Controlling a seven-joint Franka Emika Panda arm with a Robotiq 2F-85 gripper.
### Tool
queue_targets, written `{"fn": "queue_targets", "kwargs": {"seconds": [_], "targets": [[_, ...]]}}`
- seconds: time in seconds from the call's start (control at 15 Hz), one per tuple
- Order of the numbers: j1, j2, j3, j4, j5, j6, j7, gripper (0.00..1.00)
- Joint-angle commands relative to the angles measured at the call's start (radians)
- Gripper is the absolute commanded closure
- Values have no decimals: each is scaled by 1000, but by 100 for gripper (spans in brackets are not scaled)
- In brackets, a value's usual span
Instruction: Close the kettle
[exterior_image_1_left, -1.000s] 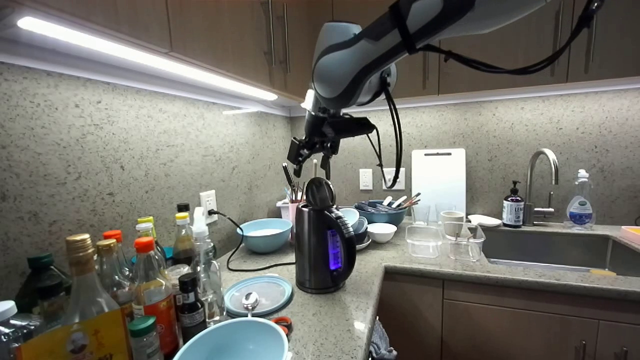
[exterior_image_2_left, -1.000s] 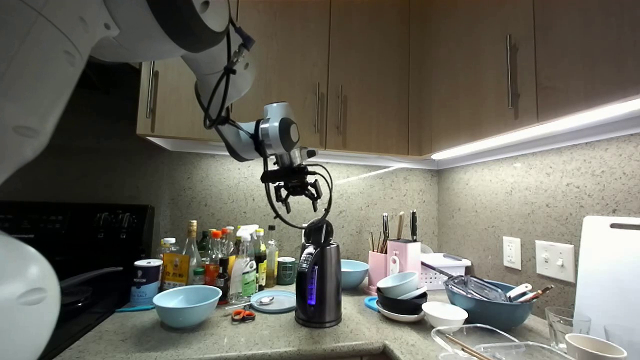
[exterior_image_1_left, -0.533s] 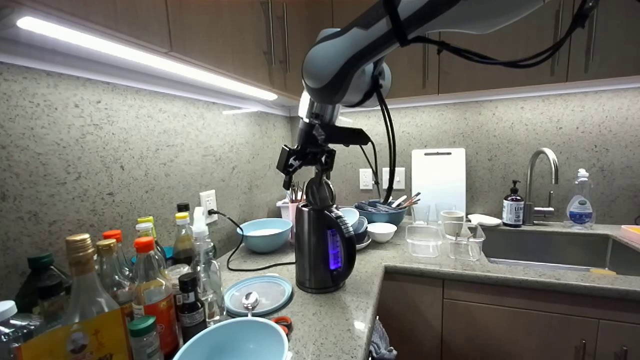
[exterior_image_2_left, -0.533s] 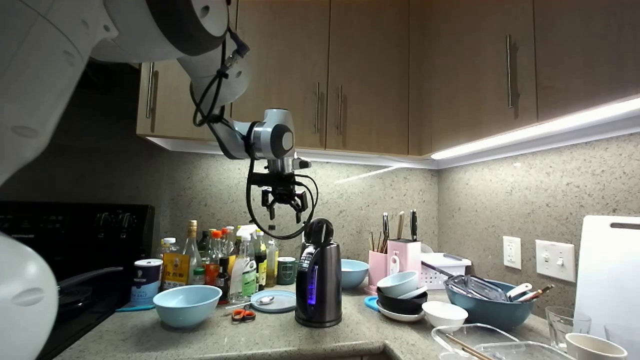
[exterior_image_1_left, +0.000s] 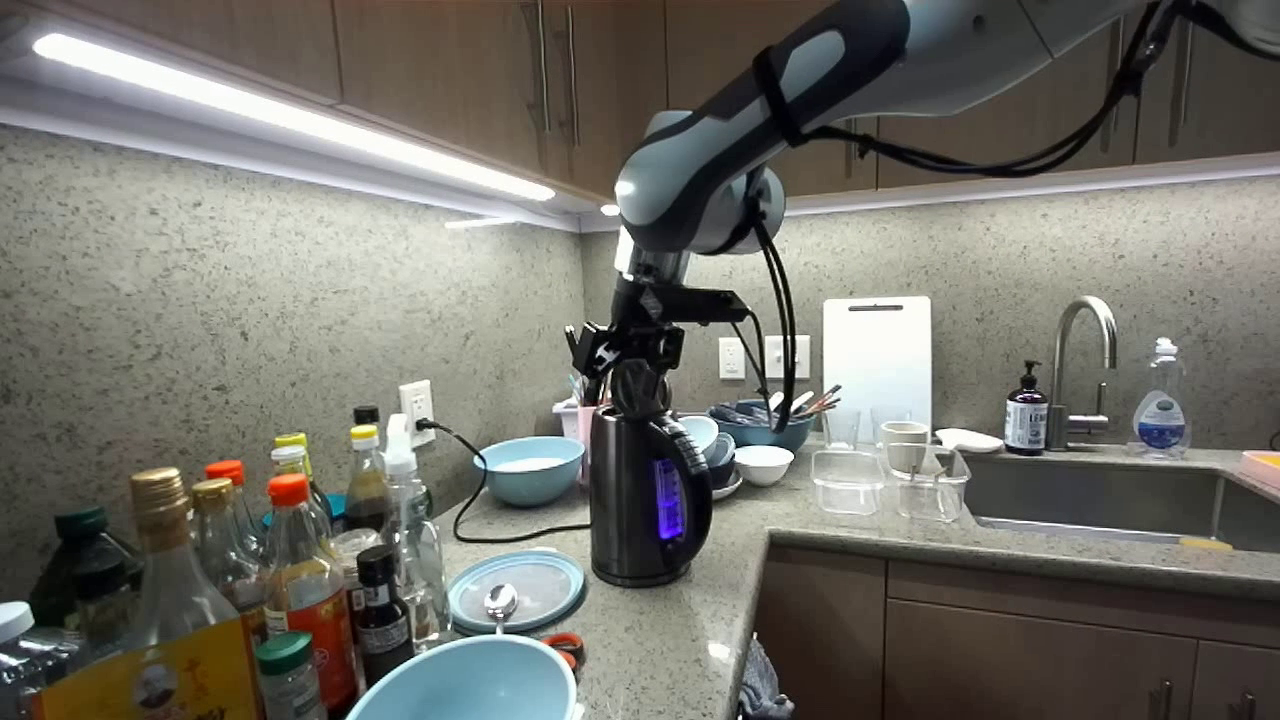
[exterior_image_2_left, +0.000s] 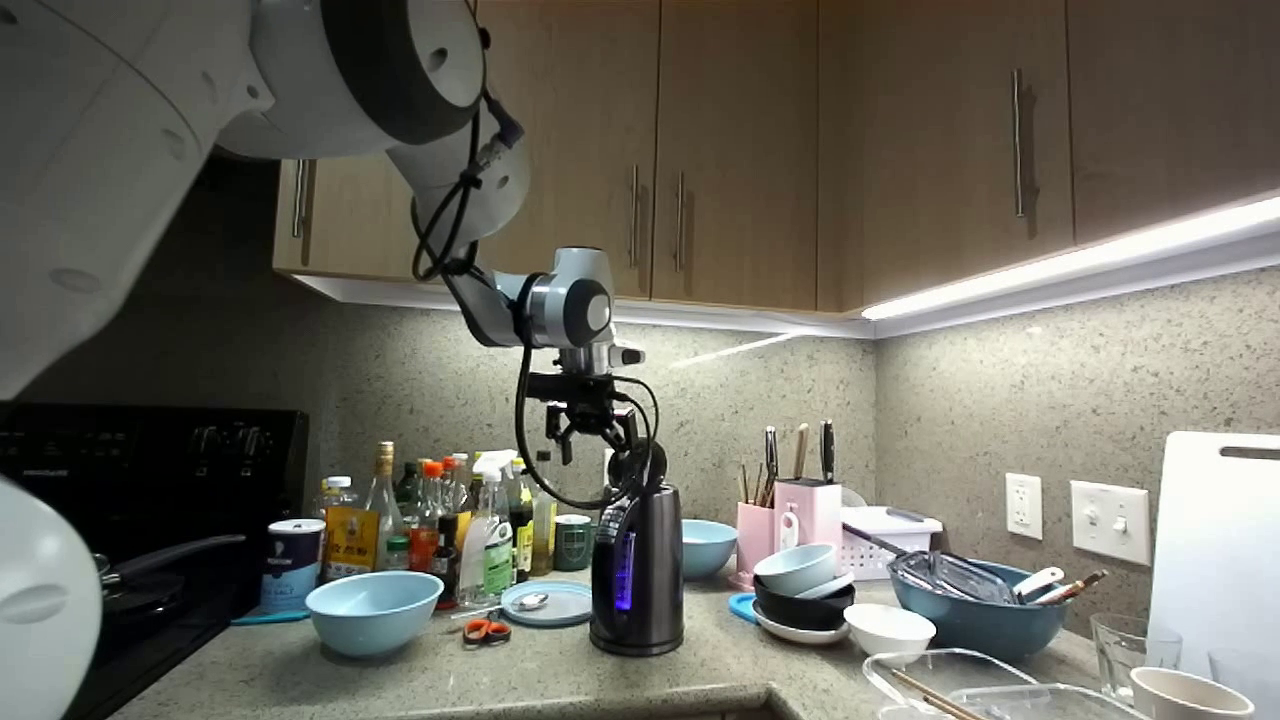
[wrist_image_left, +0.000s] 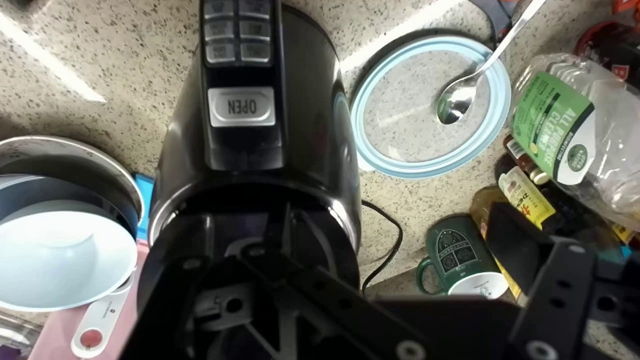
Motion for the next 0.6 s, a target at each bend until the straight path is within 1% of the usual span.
{"fn": "queue_targets", "kwargs": {"seconds": [0.0,0.33,0.53], "targets": [[-13,50,12,42,5,42,-97,0],[-2,77,12,83,-32,73,-160,0],[-2,86,15,114,-34,82,-178,0]]}}
